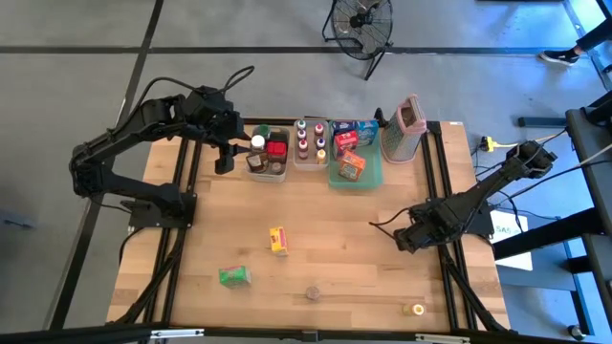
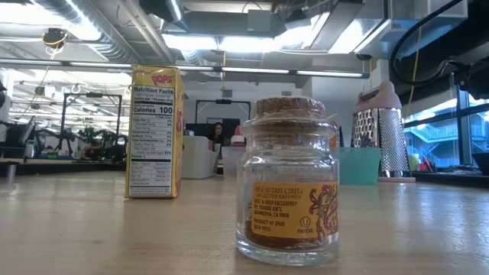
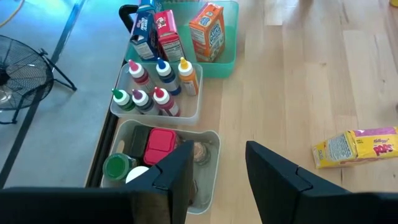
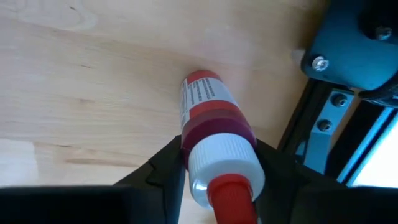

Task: Pick & Place Kitchen Items
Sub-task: Put the red food coloring bottle into the transparent bin

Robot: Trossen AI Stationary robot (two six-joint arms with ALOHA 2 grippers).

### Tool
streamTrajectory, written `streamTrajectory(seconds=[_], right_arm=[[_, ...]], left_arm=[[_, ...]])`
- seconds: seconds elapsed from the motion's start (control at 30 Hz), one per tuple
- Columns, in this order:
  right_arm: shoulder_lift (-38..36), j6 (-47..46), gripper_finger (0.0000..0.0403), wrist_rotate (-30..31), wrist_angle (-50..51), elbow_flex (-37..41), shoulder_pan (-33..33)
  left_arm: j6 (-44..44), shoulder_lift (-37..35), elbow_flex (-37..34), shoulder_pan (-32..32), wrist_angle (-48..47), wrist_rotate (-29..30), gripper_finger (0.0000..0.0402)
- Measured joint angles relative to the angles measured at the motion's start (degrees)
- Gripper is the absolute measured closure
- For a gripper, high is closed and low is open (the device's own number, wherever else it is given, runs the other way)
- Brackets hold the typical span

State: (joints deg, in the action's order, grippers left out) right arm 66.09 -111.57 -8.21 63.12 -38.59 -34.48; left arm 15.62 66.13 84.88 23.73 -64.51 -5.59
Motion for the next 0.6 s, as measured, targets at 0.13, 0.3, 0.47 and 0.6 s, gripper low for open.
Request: streamTrajectory(seconds=[0.13, 0.3, 0.47, 0.6], right_arm=[[0.01, 0.77, 0.0258, 0.74, -2.21, -0.76, 0.02], [0.02, 7.63, 0.0259, 9.2, -7.67, -6.02, 1.42], [0.01, 19.64, 0.026, 17.27, -8.89, -14.2, 5.62], [0.13, 32.5, 0.026, 22.1, -11.34, -21.48, 10.22]], left_arm=[[-0.14, 0.0, 0.0, 0.0, -0.06, -0.04, 0.026], [-0.88, 0.0, 0.0, 0.0, -0.34, -0.04, 0.026], [-1.26, 0.0, 0.0, 0.0, -0.35, -0.05, 0.026], [-2.45, 0.0, 0.0, 0.0, -0.53, -0.06, 0.026]])
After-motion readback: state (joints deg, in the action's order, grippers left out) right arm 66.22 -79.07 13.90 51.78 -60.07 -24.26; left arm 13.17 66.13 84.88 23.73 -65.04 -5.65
